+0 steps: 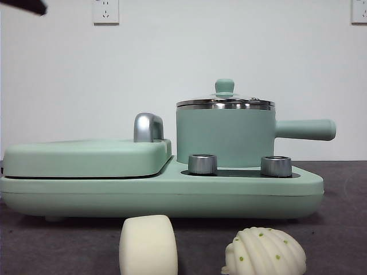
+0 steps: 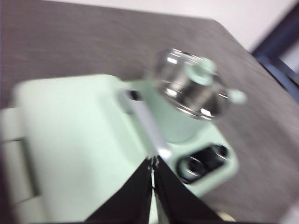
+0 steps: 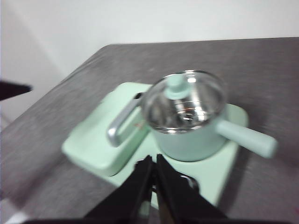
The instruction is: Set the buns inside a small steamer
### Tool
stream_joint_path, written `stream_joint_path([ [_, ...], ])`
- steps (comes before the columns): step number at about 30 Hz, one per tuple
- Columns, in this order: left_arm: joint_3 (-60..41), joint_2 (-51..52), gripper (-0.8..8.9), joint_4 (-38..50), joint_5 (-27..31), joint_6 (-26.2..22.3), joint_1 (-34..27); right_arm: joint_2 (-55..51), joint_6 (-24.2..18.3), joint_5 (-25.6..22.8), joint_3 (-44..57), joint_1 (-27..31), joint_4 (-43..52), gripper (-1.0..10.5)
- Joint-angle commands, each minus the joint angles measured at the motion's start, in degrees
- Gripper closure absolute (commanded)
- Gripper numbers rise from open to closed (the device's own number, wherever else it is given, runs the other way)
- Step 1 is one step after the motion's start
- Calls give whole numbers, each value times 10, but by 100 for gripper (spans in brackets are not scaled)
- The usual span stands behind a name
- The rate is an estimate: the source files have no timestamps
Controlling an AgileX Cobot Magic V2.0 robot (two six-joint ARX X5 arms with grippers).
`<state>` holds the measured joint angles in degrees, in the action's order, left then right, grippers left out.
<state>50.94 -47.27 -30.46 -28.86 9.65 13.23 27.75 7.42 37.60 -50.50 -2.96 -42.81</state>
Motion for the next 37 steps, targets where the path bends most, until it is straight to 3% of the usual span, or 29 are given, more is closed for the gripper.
stream_joint_path([
  [1, 39, -23, 804, -22, -41, -34, 10, 14, -31, 32, -17, -1, 7, 935],
  [10, 48, -32, 781, -30, -68, -47, 19, 14, -30, 27, -18, -1, 0, 888],
  [13, 48, -33, 645, -29, -68, -47, 19, 14, -30, 19, -18, -1, 0, 663],
  [15, 48, -34, 491, -27, -67, -51, 19, 14, -30, 12, -18, -1, -1, 499],
  [18, 48, -35, 309, -27, -68, -56, 19, 14, -30, 12, -18, -1, -1, 398],
  [29, 51, -42, 315, -26, -68, -34, 22, 14, -8, 16, -18, -1, -1, 398],
  [37, 106, -114, 316, -49, -68, -25, 24, 14, -3, 16, -18, -1, -3, 398],
])
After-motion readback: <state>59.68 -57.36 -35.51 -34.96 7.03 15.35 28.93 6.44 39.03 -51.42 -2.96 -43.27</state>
